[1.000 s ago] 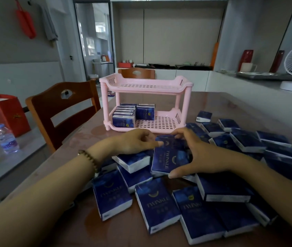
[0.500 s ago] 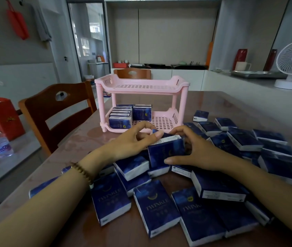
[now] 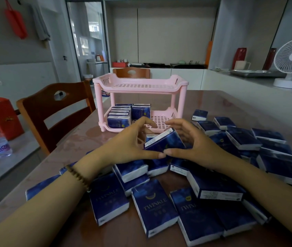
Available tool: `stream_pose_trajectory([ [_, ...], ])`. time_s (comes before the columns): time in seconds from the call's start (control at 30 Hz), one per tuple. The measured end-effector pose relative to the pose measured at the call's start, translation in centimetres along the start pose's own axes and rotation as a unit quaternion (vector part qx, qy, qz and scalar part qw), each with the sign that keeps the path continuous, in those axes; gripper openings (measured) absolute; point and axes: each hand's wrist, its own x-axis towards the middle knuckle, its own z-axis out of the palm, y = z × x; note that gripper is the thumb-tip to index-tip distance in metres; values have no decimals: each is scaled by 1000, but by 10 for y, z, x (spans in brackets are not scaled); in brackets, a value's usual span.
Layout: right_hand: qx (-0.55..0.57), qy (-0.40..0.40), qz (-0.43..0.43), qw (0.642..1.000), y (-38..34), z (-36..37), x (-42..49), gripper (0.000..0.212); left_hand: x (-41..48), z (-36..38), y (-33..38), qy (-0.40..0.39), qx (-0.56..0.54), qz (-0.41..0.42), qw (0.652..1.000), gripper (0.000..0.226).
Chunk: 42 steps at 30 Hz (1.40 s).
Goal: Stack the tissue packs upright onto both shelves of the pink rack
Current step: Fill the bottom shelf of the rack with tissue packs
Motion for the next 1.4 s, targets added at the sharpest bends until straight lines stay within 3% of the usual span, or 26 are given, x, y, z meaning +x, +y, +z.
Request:
stream_pose_trajectory([
  [0.07,-6,-5,11,1000,0,0,0,55,0,-2,-2,-40,4,-17,999,64],
  [0.17,-4,-12,10,1000,2,-1,1,51,-1,-5,-1,-74,-50,-33,995,50],
  [0.77,-10,-58,35,998,-10,-14,9,45,6,-19,6,-120,-112,-21,986,40],
  [0.97,-43,-43,9,998,-18,-11,54,41,23,-54,-2,-55,-1,-12,998,41],
  [1.17,-69,56,58,994,16,5,109,46,33,-67,-41,67,130,-53,988,51],
  [1.27,-67,62,95,991,42,14,130,52,31,-59,-64,85,174,-54,980,54],
  [1.4,-114,51,82,989,59,13,152,52,26,-51,-94,72,211,-78,972,62],
])
